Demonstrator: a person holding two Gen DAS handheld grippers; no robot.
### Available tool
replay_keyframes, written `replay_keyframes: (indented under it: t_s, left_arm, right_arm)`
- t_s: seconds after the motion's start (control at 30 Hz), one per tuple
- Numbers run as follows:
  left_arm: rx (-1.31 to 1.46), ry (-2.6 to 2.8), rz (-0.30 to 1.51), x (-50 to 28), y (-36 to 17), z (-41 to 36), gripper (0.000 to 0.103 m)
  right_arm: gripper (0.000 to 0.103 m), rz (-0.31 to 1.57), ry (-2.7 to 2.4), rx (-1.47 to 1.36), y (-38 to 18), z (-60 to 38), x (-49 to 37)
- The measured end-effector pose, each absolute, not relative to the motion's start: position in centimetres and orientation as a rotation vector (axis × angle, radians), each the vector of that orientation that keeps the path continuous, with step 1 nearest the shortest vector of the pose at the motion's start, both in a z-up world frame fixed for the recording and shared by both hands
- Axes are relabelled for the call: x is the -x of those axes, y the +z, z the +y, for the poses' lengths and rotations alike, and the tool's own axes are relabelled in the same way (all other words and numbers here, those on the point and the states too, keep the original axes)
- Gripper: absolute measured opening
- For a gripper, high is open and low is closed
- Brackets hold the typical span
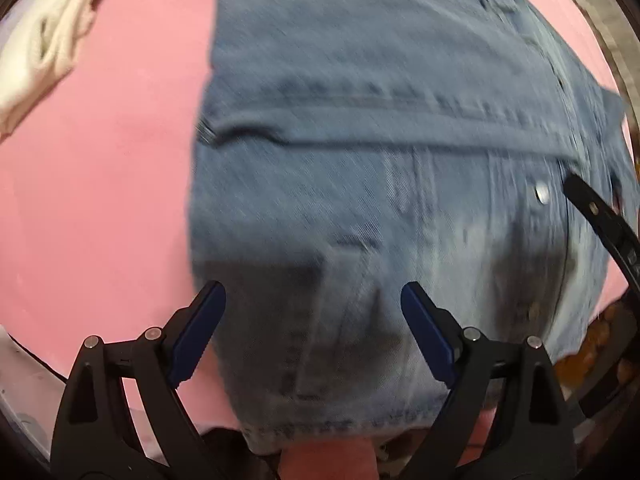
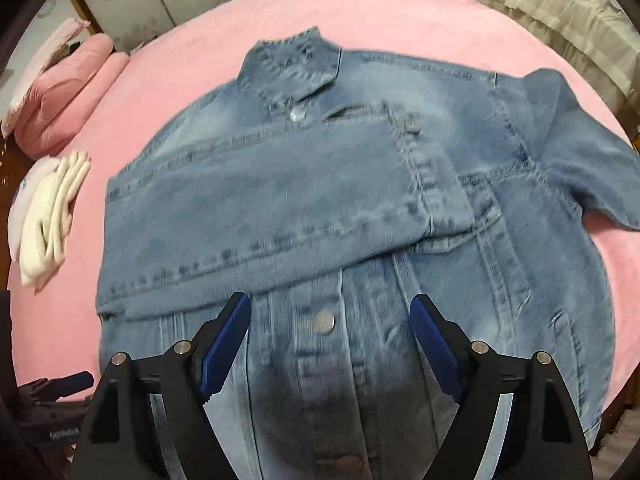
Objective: Fold large clothes
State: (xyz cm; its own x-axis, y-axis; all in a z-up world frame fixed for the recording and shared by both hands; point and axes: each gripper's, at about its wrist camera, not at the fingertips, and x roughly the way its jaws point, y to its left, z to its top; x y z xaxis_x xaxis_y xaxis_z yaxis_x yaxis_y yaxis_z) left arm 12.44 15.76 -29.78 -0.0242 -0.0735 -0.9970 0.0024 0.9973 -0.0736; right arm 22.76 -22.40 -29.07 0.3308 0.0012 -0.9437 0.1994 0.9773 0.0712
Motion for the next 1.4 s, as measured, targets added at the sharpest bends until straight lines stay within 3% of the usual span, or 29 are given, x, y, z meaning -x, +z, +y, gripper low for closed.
replay_keyframes:
  t_s: [0.17, 0.43, 0.67, 0.83, 1.07, 1.2, 1.4]
  left_arm:
    - [0.004, -0.062, 1.677, -10.2, -29.5, 11.9, 0.088]
    - [0.062, 0.099, 1.621, -7.9, -24.7, 2.3, 0.088]
    - [0.076, 0.122, 1.603, -7.2, -21.3, -10.6, 0.088]
    - [0.019, 0.036, 1.586, -9.1, -21.7, -21.8, 0.088]
    - [-0.087, -0.116, 1.586, -10.8, -21.9, -33.7, 0.088]
    - [-0.134, -0.179, 1.607, -11.4, -22.4, -38.5, 0.088]
    - [-0.195, -0.21, 1.624, -12.0, -22.9, -42.4, 0.088]
  right_arm:
    - [0.083, 1.243, -0.108, -0.24, -30.1, -24.2, -21.2]
    - [0.083, 1.204, -0.063, -0.393, -29.9, -36.0, -20.4]
    - [0.083, 1.224, 0.071, -0.435, -27.3, -49.2, -19.6]
    - [0.083, 1.185, 0.105, -0.415, -25.9, -58.4, -17.6]
    - [0.082, 1.222, -0.073, -0.51, -27.8, -70.9, -13.2]
    - [0.074, 1.236, -0.229, -0.616, -29.7, -77.5, -10.2]
    - [0.06, 1.089, -0.452, -0.887, -30.8, -87.7, -6.9]
